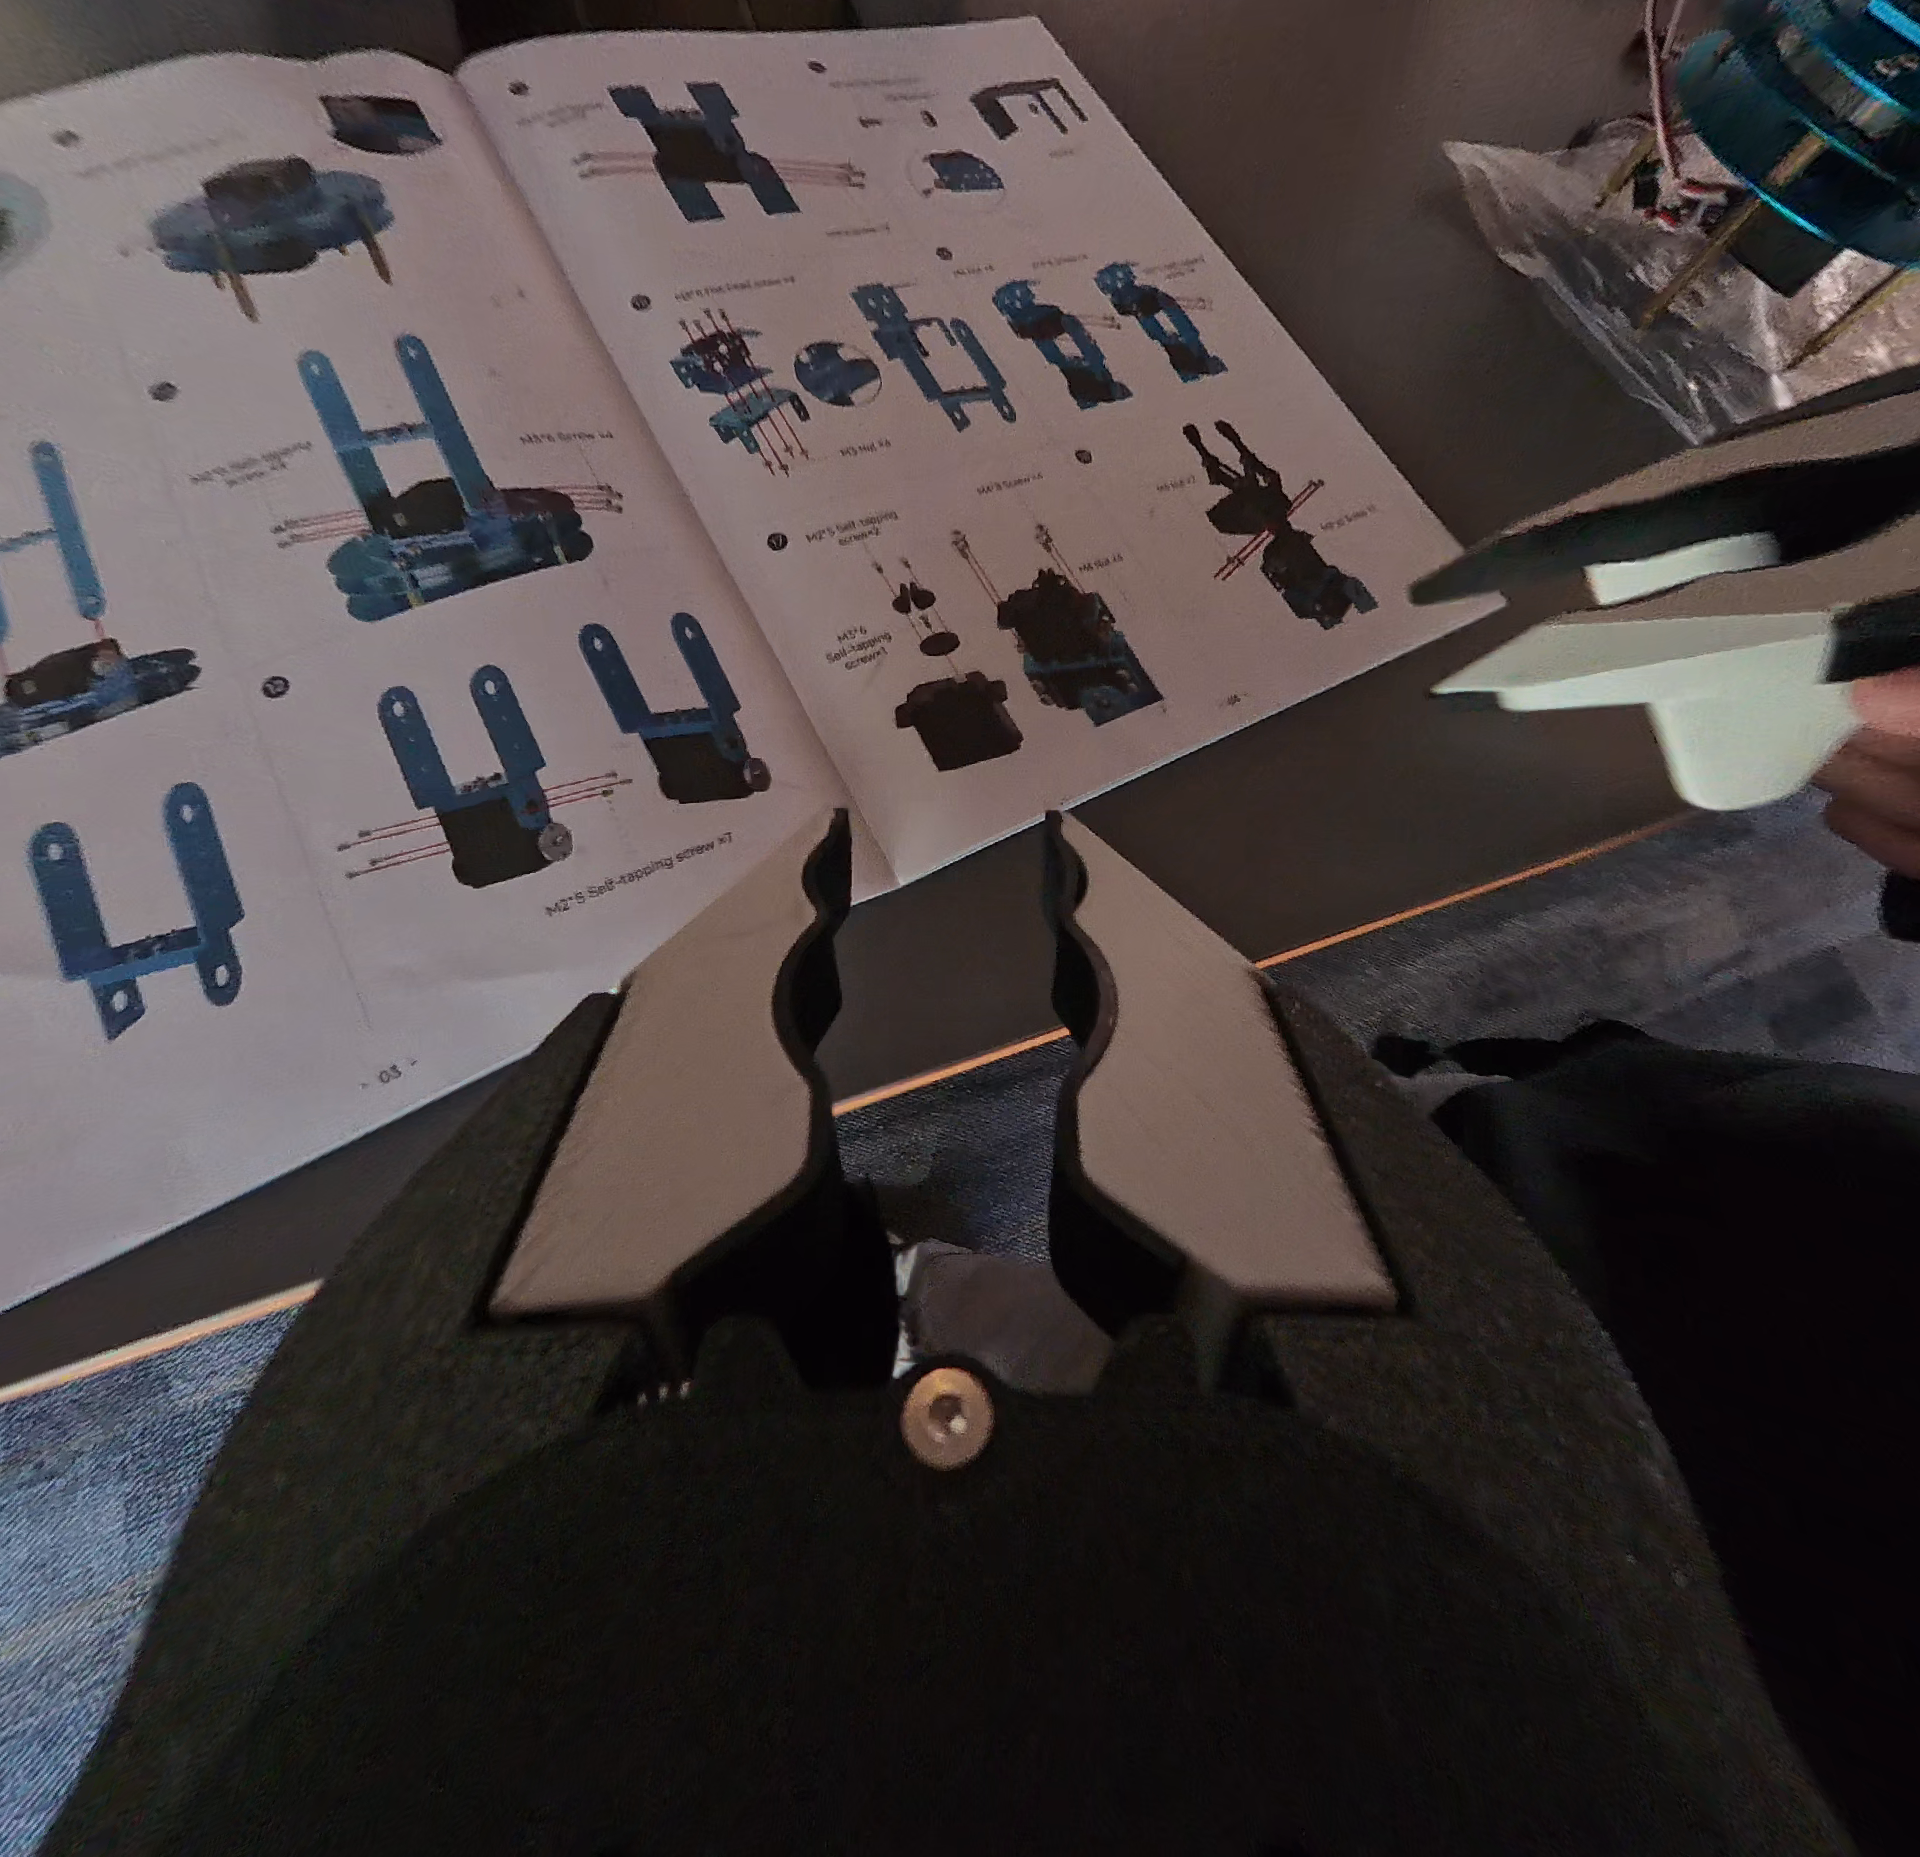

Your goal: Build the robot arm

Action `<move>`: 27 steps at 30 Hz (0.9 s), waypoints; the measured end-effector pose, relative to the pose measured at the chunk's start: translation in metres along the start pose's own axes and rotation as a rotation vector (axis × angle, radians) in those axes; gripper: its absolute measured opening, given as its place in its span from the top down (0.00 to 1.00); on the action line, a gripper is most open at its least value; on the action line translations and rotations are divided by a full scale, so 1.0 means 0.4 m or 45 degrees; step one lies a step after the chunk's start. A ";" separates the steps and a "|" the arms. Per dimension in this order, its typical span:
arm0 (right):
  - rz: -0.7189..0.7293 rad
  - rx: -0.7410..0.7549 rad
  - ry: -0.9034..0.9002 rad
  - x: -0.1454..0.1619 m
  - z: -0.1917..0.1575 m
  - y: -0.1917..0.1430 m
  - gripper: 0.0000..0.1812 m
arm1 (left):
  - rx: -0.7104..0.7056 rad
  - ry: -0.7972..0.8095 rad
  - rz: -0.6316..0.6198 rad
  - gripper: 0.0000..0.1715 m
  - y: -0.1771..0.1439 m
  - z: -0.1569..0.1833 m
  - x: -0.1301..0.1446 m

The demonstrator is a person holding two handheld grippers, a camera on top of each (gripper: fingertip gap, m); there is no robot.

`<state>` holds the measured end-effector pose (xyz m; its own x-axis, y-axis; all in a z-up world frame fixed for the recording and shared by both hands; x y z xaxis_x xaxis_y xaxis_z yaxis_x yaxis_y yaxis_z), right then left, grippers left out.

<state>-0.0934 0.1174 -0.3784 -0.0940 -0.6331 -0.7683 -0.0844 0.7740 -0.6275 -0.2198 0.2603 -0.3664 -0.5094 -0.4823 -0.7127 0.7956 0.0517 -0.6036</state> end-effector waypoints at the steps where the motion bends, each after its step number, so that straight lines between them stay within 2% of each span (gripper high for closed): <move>1: -0.021 0.066 0.000 -0.006 0.001 0.017 0.75 | 0.029 0.003 -0.016 0.79 0.004 -0.010 0.002; 6: -0.023 0.326 0.076 -0.016 0.047 0.023 0.71 | 0.081 0.076 -0.086 0.79 0.043 -0.052 -0.015; 7: -0.063 0.343 0.088 -0.004 0.053 0.030 0.68 | 0.080 0.067 -0.106 0.79 0.054 -0.063 -0.019; 9: -0.085 0.371 0.079 0.004 0.049 0.032 0.71 | 0.087 0.028 -0.147 0.79 0.071 -0.087 -0.027; 13: -0.113 0.411 0.082 0.014 0.015 0.029 0.71 | 0.129 0.002 -0.203 0.88 0.082 -0.124 -0.039; 15: -0.123 0.427 0.072 0.017 0.000 0.029 0.71 | 0.151 0.018 -0.223 0.87 0.084 -0.131 -0.044; 19: -0.079 0.442 0.094 -0.004 0.000 0.017 0.72 | 0.200 0.104 -0.237 0.80 0.074 -0.111 -0.053; 22: 0.022 0.443 0.124 -0.031 0.007 -0.011 0.73 | 0.238 0.198 -0.206 0.80 0.051 -0.077 -0.058; 27: 0.027 0.423 0.159 -0.006 0.016 -0.015 0.74 | 0.288 0.267 -0.180 0.80 0.037 -0.030 -0.049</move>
<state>-0.0864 0.1141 -0.3737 -0.2146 -0.5969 -0.7731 0.2442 0.7336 -0.6341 -0.2021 0.2811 -0.3656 -0.6573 -0.2796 -0.6998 0.7531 -0.2093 -0.6237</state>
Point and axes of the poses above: each gripper's, where its closed fingertips meet, y out along the fingers, x out of its underside, z = x × y across the jaws, the point moved 5 cm from there along -y, back along the fingers, and after that the axes turned 15 degrees about -y, right-handed, at the moved point
